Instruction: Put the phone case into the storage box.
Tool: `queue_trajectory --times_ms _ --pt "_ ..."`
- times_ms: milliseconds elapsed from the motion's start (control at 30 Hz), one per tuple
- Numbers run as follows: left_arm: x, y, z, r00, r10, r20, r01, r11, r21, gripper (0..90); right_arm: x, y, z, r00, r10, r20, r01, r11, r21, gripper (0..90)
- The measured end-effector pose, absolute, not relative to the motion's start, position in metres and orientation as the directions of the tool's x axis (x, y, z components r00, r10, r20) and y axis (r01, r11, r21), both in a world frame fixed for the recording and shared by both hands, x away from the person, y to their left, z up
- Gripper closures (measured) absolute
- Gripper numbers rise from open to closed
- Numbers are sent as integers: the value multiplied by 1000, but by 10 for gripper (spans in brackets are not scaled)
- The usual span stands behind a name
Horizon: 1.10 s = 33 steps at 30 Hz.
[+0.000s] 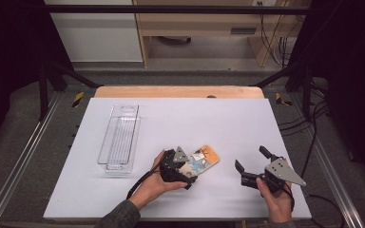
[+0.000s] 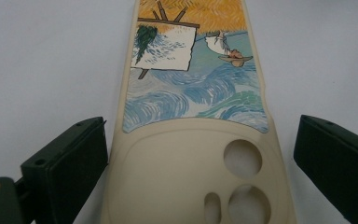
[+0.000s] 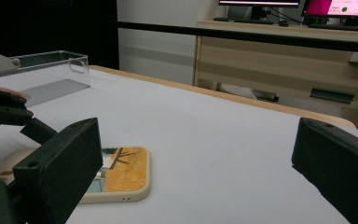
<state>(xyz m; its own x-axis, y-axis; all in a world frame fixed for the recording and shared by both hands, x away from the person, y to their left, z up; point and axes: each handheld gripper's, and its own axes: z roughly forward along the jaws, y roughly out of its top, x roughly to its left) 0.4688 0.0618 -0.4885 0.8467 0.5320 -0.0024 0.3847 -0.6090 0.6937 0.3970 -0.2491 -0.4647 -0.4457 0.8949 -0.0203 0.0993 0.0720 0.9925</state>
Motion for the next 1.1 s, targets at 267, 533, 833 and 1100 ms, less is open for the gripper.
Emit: queue_trajectory --times_ms 267,533,833,1100 --pt "471 61 -490 846 532 -9 393 -613 685 28 397 -250 -465 -446 895 -19 98 70 993 20" --pt "472 59 -490 849 528 -6 394 -625 674 29 397 -250 -464 -447 894 -18 96 68 993 20" --pt "473 58 -491 847 532 -2 397 -630 668 31 397 -250 -464 -446 895 -14 97 64 993 20" --pt "472 58 -492 847 532 9 393 -637 663 36 397 -251 -464 -446 895 -13 97 62 993 20"
